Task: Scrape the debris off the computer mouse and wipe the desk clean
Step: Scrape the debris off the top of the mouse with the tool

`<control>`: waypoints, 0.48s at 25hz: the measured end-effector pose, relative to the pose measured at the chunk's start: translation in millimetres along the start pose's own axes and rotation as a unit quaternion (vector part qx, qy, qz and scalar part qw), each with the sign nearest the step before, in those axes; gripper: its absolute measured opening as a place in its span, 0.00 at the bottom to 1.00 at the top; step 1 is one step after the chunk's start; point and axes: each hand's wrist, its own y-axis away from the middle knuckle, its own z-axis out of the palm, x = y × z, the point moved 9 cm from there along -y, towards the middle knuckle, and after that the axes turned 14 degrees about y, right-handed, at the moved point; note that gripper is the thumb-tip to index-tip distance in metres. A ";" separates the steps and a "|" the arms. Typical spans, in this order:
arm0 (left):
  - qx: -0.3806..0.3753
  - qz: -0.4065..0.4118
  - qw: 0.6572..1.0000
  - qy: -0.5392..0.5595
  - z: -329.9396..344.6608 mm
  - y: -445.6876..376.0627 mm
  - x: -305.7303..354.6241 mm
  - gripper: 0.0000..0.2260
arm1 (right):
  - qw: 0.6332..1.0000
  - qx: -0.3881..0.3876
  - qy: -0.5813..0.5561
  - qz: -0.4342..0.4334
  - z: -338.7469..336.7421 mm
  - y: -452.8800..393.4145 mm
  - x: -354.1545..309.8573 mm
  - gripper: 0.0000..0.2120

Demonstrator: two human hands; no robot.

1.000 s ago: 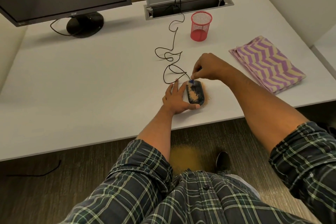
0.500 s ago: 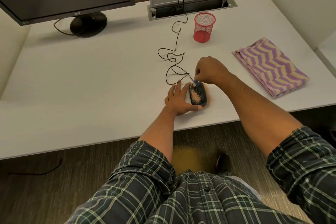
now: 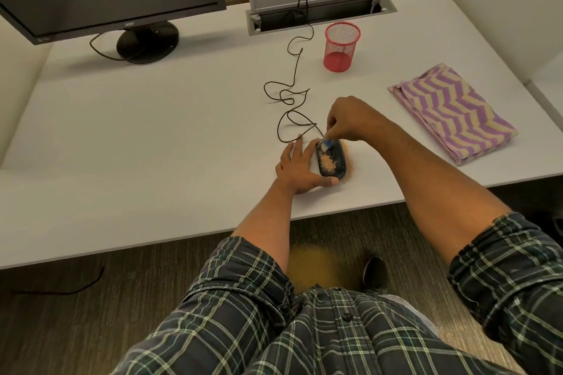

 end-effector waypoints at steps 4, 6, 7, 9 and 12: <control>-0.004 -0.002 1.000 -0.009 0.2 -0.1 -0.2 0.53 | 0.998 0.028 -0.050 0.007 -4.8 -1.8 5.9 0.09; -0.002 0.000 1.000 -0.009 0.4 -0.4 -0.1 0.53 | 0.999 0.014 -0.039 -0.004 1.5 -0.8 5.6 0.09; -0.001 0.002 1.000 -0.004 0.3 -0.5 0.1 0.53 | 0.999 0.036 -0.031 -0.002 0.1 -0.1 6.9 0.09; 0.002 0.002 1.000 0.007 -0.7 0.3 0.1 0.53 | 0.996 0.076 -0.053 0.001 -4.6 1.0 10.5 0.08; -0.004 -0.003 1.000 0.001 0.2 0.9 -0.1 0.53 | 0.997 0.013 -0.077 -0.028 7.0 1.9 6.6 0.08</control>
